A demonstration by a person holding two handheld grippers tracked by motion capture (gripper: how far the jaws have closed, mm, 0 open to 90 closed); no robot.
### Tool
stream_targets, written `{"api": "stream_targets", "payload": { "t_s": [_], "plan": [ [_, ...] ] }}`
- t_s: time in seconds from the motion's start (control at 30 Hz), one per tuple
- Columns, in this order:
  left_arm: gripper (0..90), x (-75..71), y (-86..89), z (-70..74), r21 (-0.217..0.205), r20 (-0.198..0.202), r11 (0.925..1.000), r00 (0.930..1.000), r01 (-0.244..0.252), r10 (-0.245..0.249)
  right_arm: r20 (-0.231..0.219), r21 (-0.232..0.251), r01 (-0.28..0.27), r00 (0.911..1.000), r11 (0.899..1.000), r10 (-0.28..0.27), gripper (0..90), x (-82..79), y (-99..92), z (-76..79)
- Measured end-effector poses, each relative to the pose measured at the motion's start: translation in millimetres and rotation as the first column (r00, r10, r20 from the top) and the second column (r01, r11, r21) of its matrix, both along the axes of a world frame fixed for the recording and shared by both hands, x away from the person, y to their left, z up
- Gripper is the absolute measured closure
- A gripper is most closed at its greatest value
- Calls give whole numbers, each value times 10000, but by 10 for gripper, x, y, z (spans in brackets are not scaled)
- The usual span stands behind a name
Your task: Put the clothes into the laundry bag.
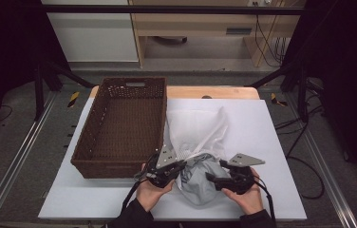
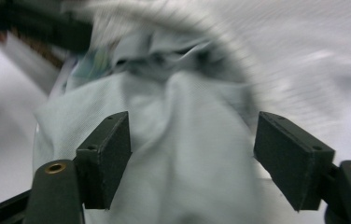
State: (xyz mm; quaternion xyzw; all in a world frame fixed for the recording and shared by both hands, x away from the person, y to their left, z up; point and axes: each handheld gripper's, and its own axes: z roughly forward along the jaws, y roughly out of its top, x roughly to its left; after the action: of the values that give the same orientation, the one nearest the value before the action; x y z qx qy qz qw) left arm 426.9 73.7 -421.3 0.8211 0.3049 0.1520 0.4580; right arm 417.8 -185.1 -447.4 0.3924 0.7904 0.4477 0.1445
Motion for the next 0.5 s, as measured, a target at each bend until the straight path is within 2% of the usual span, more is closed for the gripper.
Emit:
{"api": "stream_targets", "payload": {
  "t_s": [0.03,0.1,0.17,0.2,0.23,0.33,0.4,0.5],
  "plan": [
    [882,2,4,2,-43,-2,10000,10000,6,-6,-85,-138,-91,9999,9999,90,260,16,68,-47],
    [882,10,10,1,-80,-19,10000,10000,18,-18,-69,-509,-149,9999,9986,145,310,42,159,-117],
    [882,14,4,-6,-58,-58,10000,10000,37,-38,57,-636,-94,9999,9979,98,546,59,198,-150],
    [882,13,0,-8,-69,-69,10000,10000,44,-44,44,-621,-256,9997,9977,260,648,61,199,-142],
    [882,11,-3,-7,-73,-64,10000,10000,47,-48,110,-702,-301,9995,9971,310,697,58,202,-126],
    [883,3,-11,16,-149,-44,9998,9999,116,-117,538,-1016,-668,9959,9926,725,736,21,268,-28],
    [883,-11,-17,38,-287,-34,9991,9995,310,-311,740,-894,-886,9927,9920,953,739,21,377,58],
    [884,-49,-30,84,-193,154,9984,9985,522,-519,809,-1108,-795,9928,9907,888,739,86,507,77]
  ]
}}
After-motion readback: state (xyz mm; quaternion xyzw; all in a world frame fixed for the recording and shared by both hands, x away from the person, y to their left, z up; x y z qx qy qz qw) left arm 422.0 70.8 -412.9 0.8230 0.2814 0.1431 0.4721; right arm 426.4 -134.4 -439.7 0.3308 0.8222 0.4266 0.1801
